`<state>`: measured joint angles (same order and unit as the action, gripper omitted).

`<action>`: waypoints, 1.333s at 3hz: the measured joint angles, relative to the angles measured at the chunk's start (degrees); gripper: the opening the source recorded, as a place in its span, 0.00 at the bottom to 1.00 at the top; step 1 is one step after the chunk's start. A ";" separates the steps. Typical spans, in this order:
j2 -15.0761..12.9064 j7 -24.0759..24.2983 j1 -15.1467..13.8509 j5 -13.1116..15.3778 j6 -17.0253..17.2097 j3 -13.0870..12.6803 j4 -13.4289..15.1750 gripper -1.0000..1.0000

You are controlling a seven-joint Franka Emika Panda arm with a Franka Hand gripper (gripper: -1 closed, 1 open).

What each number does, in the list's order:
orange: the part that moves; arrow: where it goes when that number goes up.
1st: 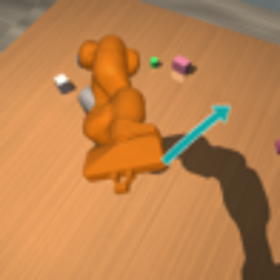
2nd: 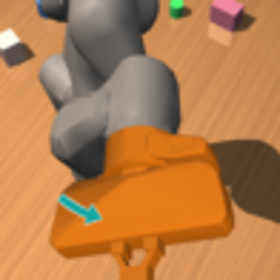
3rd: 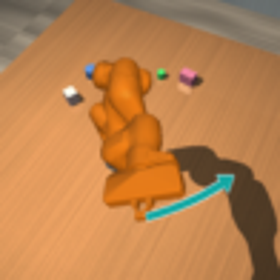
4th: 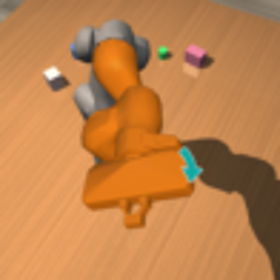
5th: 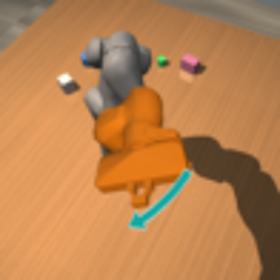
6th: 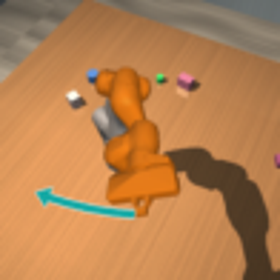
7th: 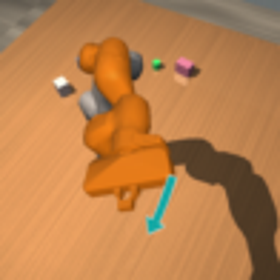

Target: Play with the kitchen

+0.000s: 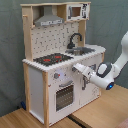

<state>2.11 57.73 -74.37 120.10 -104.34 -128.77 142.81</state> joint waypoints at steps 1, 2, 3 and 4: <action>0.06 1.41 -0.02 3.59 -4.15 2.06 -0.14 1.00; 0.33 2.64 -0.03 5.65 -7.58 3.02 -0.70 1.00; 0.37 2.65 -0.03 5.66 -7.66 3.02 -0.75 0.00; 0.40 -2.23 0.00 6.06 -7.93 2.83 -1.40 0.00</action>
<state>2.51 55.49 -74.36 126.16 -112.27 -125.94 141.41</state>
